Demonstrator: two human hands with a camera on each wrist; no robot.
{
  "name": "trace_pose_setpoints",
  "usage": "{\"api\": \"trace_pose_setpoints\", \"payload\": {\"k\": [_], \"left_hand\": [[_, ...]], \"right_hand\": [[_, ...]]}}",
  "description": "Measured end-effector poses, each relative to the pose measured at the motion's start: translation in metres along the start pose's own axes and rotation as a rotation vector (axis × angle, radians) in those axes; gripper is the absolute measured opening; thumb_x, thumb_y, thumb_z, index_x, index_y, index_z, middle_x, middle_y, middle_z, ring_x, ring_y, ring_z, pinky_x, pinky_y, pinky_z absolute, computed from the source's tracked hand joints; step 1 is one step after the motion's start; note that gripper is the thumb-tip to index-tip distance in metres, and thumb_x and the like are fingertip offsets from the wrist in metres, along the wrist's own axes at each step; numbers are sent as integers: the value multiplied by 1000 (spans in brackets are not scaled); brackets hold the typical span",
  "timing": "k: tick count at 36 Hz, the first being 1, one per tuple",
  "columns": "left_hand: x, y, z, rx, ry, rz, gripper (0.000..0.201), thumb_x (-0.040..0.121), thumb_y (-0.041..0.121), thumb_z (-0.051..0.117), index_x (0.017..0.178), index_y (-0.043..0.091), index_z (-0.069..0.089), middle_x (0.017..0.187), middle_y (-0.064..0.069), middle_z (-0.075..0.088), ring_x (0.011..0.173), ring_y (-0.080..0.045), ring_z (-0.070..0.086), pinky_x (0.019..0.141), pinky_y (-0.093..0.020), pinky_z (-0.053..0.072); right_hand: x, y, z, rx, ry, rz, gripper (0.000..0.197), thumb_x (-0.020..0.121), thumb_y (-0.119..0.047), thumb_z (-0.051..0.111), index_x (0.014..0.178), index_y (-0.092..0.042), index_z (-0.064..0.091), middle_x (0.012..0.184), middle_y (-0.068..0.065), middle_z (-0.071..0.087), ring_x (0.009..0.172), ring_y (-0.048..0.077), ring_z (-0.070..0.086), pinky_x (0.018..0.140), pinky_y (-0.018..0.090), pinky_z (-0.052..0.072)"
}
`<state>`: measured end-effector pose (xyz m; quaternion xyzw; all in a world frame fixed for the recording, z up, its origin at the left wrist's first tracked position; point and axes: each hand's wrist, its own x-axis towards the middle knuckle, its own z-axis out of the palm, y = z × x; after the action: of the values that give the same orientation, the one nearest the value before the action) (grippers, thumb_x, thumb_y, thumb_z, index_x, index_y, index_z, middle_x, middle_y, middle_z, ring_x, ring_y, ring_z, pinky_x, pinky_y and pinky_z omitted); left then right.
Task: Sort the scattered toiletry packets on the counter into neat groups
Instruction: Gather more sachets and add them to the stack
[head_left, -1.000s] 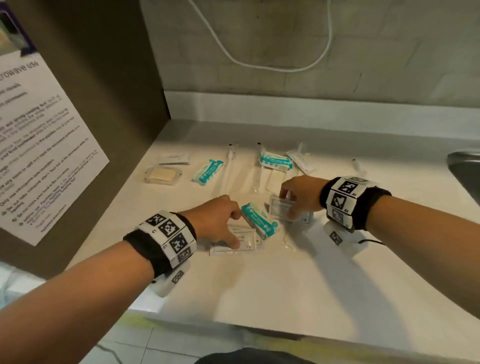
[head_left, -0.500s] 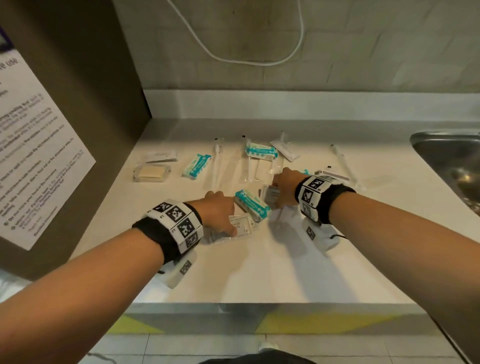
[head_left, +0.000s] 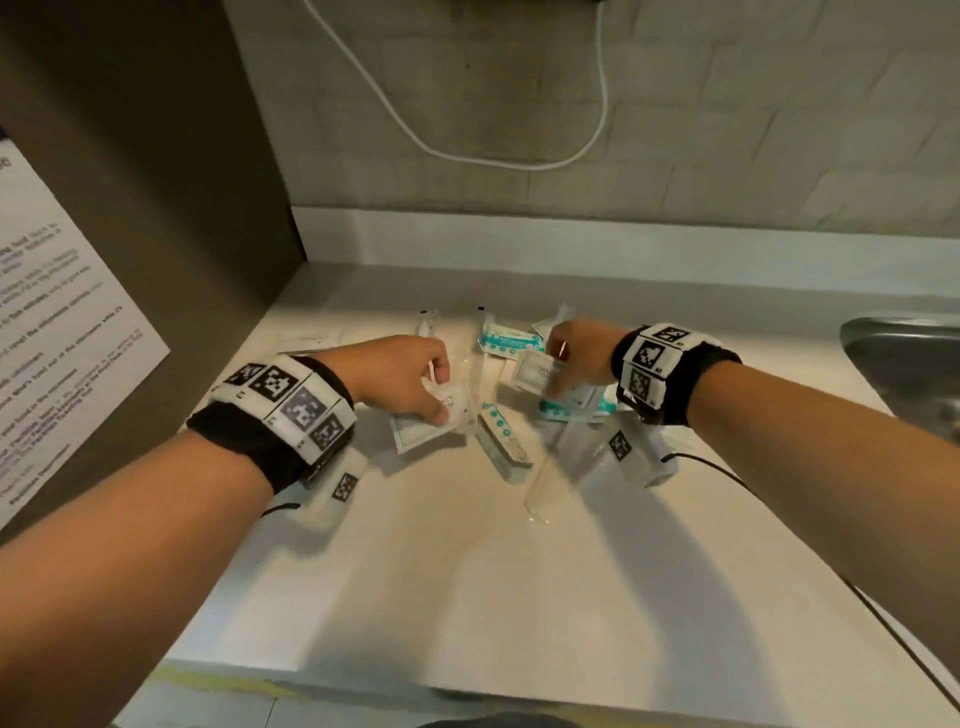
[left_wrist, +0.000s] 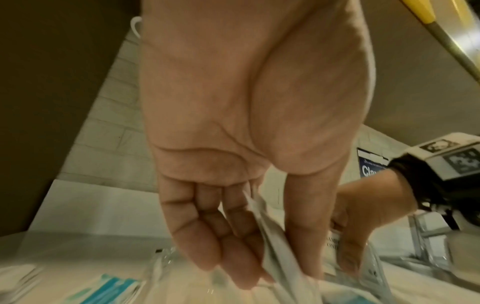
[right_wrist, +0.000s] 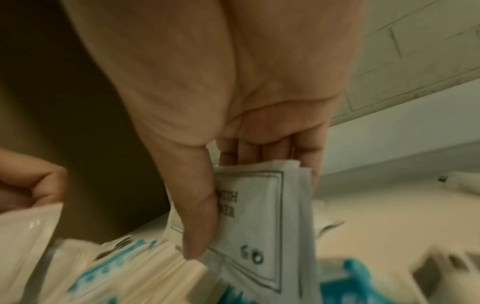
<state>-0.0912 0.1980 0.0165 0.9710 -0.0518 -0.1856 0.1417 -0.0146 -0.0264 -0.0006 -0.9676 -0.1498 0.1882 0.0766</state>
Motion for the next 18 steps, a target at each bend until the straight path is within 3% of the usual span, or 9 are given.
{"api": "trace_pose_setpoints", "payload": {"k": [4,7,11,14,16,18], "left_hand": [[18,15,-11,-80,155,24,48,87,32,70,129,20,51,122,2,59,101,-17,57,72,-28,45],[33,21,-10,-179,206,34,46,91,31,65,132,19,51,128,1,61,108,-19,60,84,-34,50],[52,30,-5,-295,259,38,39,96,26,59,132,17,49,128,-1,61,98,-16,59,74,-27,44],[64,31,0,-435,259,39,32,97,21,58,127,18,48,122,1,62,94,-16,64,64,-29,56],[71,30,2,-497,256,40,31,96,19,58,126,19,49,121,1,63,96,-18,66,68,-38,61],[76,29,5,-553,250,36,32,96,18,58,127,21,50,118,4,63,95,-17,67,67,-39,62]], "right_hand": [[22,28,-18,40,16,39,55,71,-26,84,118,-14,59,114,6,64,100,25,59,83,30,46],[41,45,-24,78,18,77,53,71,-26,83,118,-13,61,104,4,63,95,24,58,81,30,45],[67,58,-24,140,39,90,44,76,-24,79,116,-11,64,101,5,64,87,21,56,75,26,42],[84,60,-21,154,30,93,47,75,-29,80,117,-14,64,112,4,67,89,20,57,77,29,45],[95,60,-18,167,7,86,55,73,-33,81,121,-14,61,118,5,66,97,23,60,83,30,46],[104,59,-15,160,-10,70,63,73,-36,81,126,-12,57,124,7,63,110,27,60,94,34,47]]}}
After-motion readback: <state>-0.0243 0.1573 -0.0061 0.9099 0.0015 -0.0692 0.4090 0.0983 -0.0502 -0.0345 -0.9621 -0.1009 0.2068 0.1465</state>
